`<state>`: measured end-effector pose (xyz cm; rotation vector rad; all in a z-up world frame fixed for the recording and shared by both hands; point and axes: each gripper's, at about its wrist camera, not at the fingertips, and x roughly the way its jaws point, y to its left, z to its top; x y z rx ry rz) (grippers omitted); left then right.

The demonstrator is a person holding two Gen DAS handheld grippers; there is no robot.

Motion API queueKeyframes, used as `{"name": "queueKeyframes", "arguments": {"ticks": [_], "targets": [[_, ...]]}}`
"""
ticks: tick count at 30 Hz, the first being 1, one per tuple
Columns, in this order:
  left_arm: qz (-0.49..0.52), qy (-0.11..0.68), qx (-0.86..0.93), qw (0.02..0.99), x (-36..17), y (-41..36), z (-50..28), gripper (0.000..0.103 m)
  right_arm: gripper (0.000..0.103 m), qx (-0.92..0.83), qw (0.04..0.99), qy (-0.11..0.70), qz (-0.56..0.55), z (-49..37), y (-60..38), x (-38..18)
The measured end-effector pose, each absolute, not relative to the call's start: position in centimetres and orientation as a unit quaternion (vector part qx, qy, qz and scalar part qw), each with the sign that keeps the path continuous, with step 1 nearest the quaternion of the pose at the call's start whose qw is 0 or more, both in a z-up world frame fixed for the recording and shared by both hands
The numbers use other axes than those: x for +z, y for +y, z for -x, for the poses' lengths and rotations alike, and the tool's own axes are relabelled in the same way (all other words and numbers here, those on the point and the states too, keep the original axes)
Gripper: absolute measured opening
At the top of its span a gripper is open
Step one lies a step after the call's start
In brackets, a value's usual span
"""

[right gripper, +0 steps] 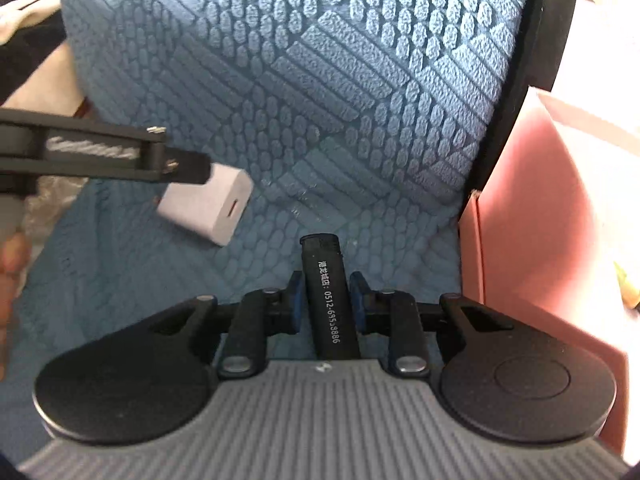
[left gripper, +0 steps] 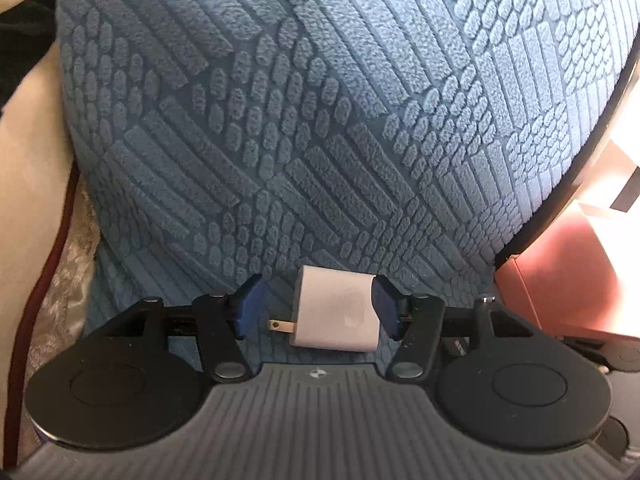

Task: Organize rigid objects
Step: 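Lift the white charger with the left gripper while the right gripper lifts the black stick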

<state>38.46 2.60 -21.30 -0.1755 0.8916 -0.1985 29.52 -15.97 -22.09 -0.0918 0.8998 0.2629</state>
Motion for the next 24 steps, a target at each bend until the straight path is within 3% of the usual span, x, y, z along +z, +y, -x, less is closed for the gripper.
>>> {"name": "queueKeyframes", "arguments": {"ticks": [12,17,24], "targets": [[0.001,0.443,-0.104,0.891,-24.0,-1.6,-39.6,0.064,0.027,0.132,0.889,0.434,0.062,-25.8,-15.8,-22.8],[-0.032,0.440,-0.092,0.893,-24.2,-3.4,-39.2,0.059,0.027,0.129,0.891,0.429,0.070,-25.3,-15.1,-23.1],[-0.002,0.462,-0.078,0.884,-23.7,-2.7,-38.5,0.058,0.027,0.141,0.886,0.436,0.064,-25.0,-14.0,-22.8]]}}
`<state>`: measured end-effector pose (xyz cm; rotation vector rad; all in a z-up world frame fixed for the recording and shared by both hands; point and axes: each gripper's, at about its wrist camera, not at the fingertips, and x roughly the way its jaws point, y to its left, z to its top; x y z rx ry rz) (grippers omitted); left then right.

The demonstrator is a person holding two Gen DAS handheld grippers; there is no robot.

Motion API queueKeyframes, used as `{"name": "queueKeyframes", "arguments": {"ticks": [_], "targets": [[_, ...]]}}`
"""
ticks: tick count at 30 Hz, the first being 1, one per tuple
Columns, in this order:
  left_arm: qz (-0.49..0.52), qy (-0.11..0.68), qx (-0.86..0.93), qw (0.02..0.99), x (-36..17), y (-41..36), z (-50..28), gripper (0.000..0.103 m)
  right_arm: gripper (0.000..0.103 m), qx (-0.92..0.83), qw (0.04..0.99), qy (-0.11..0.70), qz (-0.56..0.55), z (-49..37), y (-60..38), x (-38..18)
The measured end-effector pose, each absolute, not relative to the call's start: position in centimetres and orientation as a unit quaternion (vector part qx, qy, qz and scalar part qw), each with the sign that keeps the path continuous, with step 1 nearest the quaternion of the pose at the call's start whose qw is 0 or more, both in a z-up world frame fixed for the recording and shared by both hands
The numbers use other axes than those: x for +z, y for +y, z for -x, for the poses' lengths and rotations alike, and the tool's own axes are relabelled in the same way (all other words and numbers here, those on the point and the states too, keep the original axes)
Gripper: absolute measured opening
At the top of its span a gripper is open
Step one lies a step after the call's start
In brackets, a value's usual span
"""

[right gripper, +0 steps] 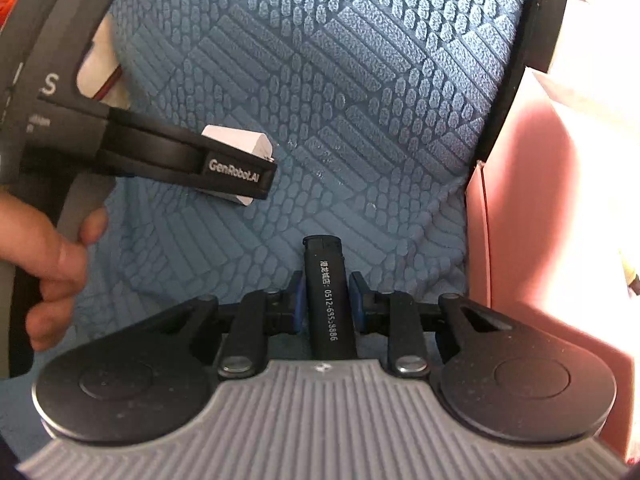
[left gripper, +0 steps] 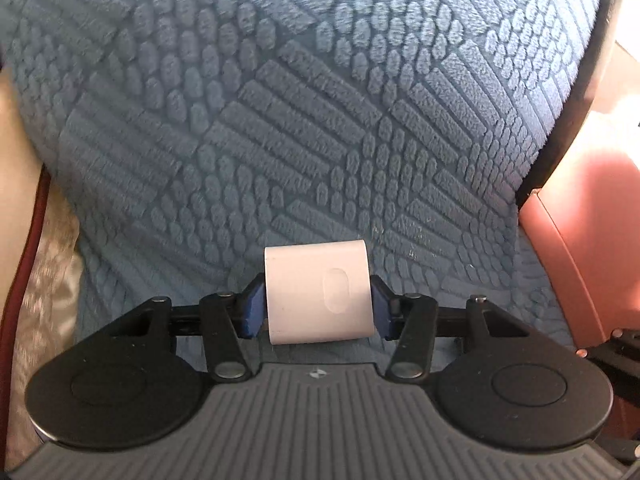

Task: Organize rigid objects
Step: 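Lift the white charger with the left gripper while the right gripper lifts the black stick, then carry the white charger over the pink box with the left gripper while the right gripper carries the black stick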

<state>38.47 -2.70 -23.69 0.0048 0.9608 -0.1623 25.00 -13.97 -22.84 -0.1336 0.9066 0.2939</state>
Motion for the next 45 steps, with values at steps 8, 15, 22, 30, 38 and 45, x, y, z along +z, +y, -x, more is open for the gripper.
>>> {"name": "queueKeyframes", "arguments": {"ticks": [8,15,22,30,38,45], "targets": [[0.046,0.479,-0.072,0.874,-22.2,-1.3,-35.1,0.058,0.027,0.146,0.882,0.445,0.053,-22.6,-15.4,-21.7],[0.065,0.487,-0.070,0.868,-21.3,-0.6,-31.3,0.058,0.027,0.153,0.880,0.446,0.056,-20.5,-15.9,-21.2],[0.089,0.484,-0.069,0.868,-20.4,-0.2,-27.3,0.058,0.027,0.161,0.877,0.450,0.055,-18.4,-16.3,-20.9],[0.108,0.489,-0.075,0.862,-20.1,-0.8,-22.7,0.058,0.027,0.167,0.872,0.456,0.060,-15.9,-17.1,-20.7],[0.139,0.482,-0.065,0.863,-19.2,-0.6,-19.4,0.058,0.027,0.173,0.869,0.458,0.071,-13.8,-17.4,-20.8],[0.156,0.478,-0.044,0.863,-18.8,-0.3,-17.0,0.058,0.027,0.187,0.855,0.479,0.061,-14.2,-17.0,-21.8]]}}
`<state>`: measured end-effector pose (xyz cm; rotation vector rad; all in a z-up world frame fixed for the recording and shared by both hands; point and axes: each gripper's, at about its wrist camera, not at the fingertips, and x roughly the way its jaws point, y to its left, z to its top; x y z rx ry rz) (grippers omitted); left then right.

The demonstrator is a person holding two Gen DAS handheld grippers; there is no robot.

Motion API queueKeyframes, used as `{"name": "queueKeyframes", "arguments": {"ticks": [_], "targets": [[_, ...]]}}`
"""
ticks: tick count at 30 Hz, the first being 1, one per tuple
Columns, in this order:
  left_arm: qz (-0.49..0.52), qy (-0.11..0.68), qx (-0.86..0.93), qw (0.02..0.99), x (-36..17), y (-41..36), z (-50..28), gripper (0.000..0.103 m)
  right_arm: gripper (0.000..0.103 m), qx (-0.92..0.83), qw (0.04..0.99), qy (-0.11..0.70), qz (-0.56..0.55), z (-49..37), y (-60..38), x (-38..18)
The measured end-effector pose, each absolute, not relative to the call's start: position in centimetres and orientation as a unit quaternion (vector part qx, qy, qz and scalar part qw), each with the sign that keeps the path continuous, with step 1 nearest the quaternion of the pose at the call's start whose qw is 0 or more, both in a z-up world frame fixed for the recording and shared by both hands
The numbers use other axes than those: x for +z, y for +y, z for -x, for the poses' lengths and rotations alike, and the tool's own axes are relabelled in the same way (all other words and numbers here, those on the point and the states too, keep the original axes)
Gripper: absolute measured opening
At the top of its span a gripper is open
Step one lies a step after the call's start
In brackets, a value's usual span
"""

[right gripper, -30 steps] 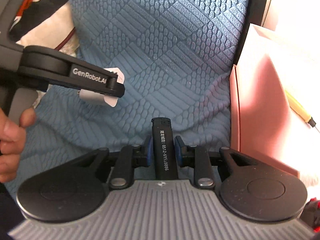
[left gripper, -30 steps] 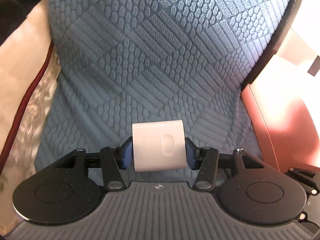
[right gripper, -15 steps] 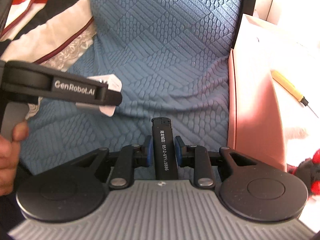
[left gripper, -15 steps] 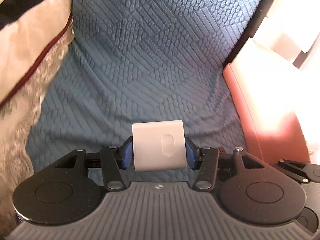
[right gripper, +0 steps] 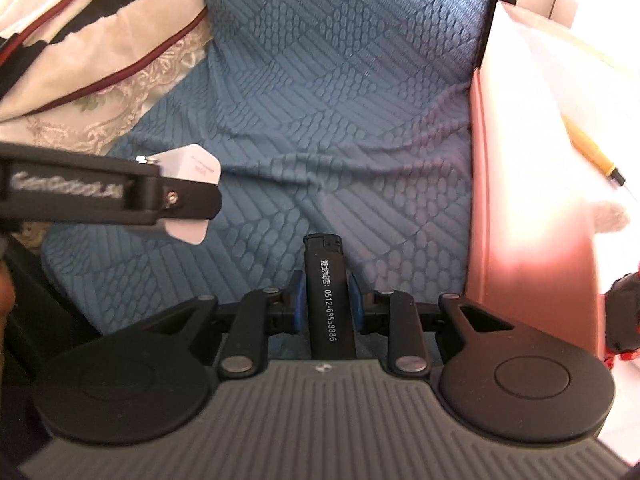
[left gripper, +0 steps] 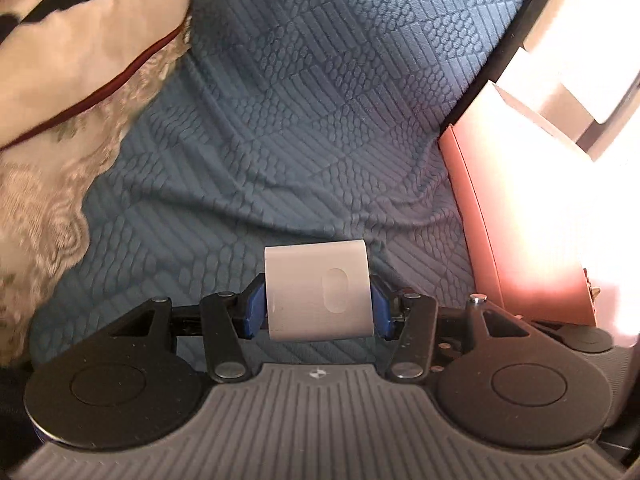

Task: Organize rigid objects
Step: 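Carry the white charger over the pink box with the left gripper while the right gripper carries the black stick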

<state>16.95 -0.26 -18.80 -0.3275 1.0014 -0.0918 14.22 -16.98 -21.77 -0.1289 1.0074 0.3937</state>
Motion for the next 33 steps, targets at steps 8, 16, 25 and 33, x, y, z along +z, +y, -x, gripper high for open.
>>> {"name": "queueKeyframes", "arguments": {"ticks": [8,16,25,33], "targets": [[0.168,0.475,-0.039,0.863,-19.1,0.0,-17.2,0.058,0.028,0.190,0.854,0.480,0.066,-14.6,-16.2,-22.6],[0.169,0.475,-0.032,0.863,-19.3,0.1,-17.5,0.058,0.036,0.183,0.862,0.466,0.075,-15.3,-15.9,-22.9],[0.176,0.469,-0.030,0.865,-19.1,0.3,-17.8,0.058,0.026,0.189,0.859,0.472,0.067,-15.6,-15.6,-22.7],[0.182,0.456,-0.031,0.871,-18.3,0.7,-17.9,0.058,0.026,0.181,0.868,0.459,0.059,-15.6,-16.1,-21.1]]}}
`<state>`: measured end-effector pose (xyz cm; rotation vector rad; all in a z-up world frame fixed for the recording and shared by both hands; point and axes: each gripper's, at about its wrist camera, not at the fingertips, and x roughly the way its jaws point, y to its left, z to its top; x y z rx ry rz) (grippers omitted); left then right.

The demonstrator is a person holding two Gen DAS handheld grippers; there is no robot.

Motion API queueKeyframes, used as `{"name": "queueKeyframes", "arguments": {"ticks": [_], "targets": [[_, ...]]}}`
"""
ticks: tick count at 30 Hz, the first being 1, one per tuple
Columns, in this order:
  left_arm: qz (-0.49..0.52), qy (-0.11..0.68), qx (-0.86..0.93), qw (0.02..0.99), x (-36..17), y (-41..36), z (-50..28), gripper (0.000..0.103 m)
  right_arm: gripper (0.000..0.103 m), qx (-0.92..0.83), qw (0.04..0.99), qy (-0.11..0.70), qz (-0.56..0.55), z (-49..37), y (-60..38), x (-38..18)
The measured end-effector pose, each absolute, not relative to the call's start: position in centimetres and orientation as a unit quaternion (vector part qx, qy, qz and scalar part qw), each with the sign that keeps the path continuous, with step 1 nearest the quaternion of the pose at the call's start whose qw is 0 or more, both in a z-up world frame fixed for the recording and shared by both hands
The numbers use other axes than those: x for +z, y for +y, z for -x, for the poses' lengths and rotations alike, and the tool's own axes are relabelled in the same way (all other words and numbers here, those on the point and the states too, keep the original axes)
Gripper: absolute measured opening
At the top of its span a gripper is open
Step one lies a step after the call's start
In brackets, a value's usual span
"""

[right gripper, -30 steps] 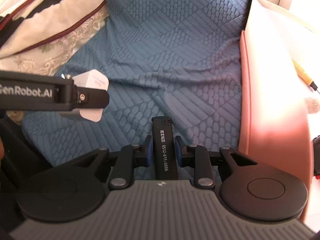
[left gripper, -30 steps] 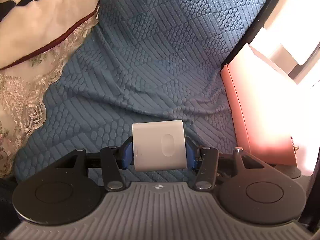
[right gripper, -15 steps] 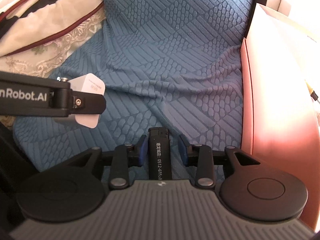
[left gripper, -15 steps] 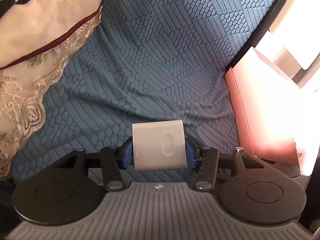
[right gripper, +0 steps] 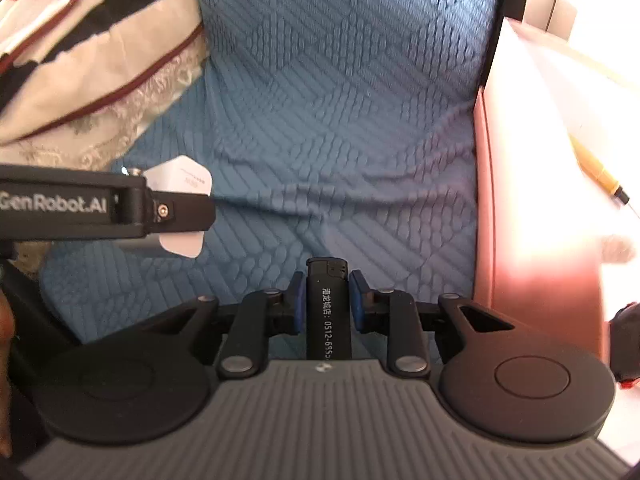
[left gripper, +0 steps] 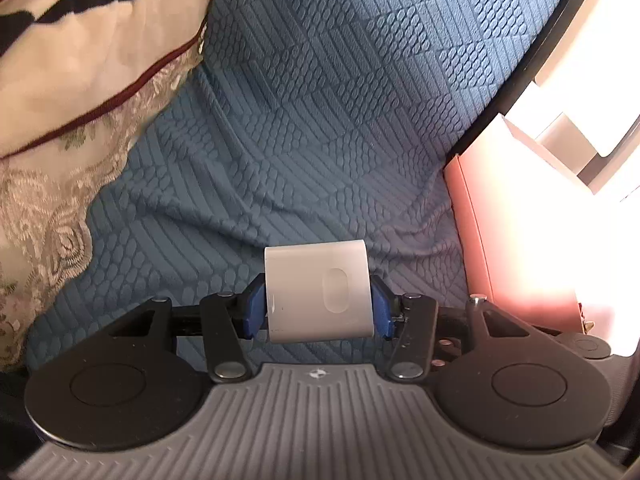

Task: Organize rigid objects
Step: 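Carry the white charger over the pink box with the left gripper while the right gripper carries the black stick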

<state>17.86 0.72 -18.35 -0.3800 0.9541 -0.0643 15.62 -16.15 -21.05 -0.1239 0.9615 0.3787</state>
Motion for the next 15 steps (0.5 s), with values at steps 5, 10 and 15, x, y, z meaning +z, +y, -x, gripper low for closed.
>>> {"name": "queueKeyframes", "arguments": {"ticks": [5,10,15], "targets": [[0.187,0.449,-0.032,0.873,-17.8,1.1,-17.9,0.058,0.026,0.182,0.874,0.448,0.047,-15.4,-16.3,-19.5],[0.183,0.438,-0.034,0.880,-16.3,1.3,-17.7,0.058,0.026,0.190,0.878,0.438,0.032,-15.4,-17.1,-17.4],[0.181,0.420,-0.042,0.888,-13.9,1.2,-17.8,0.058,0.026,0.197,0.886,0.419,0.018,-15.7,-18.5,-14.5]]}}
